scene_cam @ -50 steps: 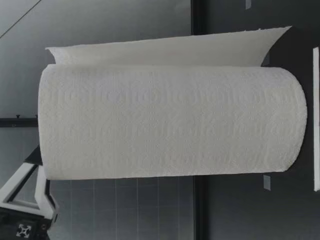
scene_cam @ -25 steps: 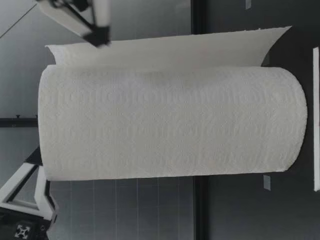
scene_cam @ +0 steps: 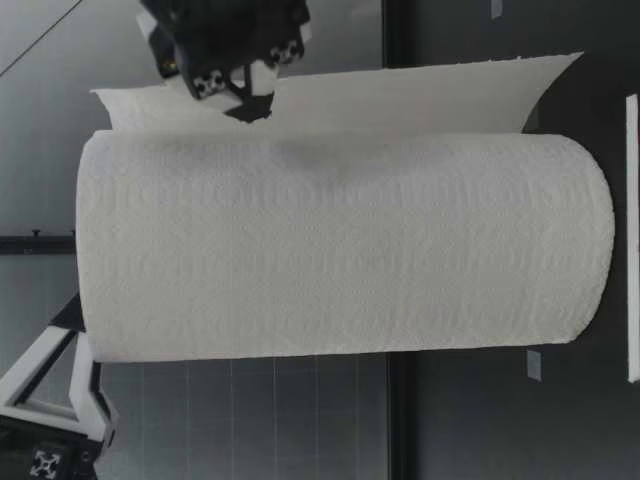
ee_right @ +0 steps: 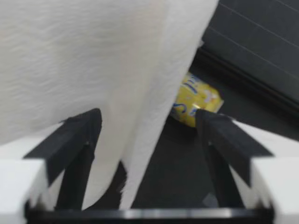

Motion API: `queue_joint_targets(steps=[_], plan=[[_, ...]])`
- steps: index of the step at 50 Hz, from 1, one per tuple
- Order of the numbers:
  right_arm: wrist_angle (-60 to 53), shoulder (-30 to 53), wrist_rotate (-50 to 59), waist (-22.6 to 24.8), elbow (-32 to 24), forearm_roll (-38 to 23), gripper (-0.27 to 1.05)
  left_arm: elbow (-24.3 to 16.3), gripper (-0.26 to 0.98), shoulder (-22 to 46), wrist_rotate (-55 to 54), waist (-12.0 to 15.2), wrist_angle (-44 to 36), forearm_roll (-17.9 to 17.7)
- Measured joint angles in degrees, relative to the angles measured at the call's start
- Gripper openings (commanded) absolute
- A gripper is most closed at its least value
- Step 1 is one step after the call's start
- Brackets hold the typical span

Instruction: Pick up a piece of paper towel and place it on the spilled liquid.

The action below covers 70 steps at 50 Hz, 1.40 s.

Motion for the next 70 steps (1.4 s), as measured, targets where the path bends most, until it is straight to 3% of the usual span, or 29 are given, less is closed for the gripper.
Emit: queue_joint_targets(steps=[24, 46, 49, 70], plan=[[-2.7, 0.4, 0.0, -8.3, 0.7, -1.0, 0.71, 0.2, 0.11, 0.0, 0.0, 0.0, 0.0, -0.2], [-3.2, 0.4, 0.1, -8.8, 1.0, -3.5, -0.04, 0.4, 0.11, 0.0, -0.1, 0.0, 0.1, -1.0], [-3.4, 0.4, 0.1, -8.8, 1.1, -3.5, -0.09, 0.4, 0.11, 0.1, -0.1, 0.0, 0.1, -1.3], [-5.5, 0.2, 6.2, -8.8, 5.5, -0.3, -0.09, 1.6, 0.11, 0.3, -0.1, 0.4, 0.1, -4.3]])
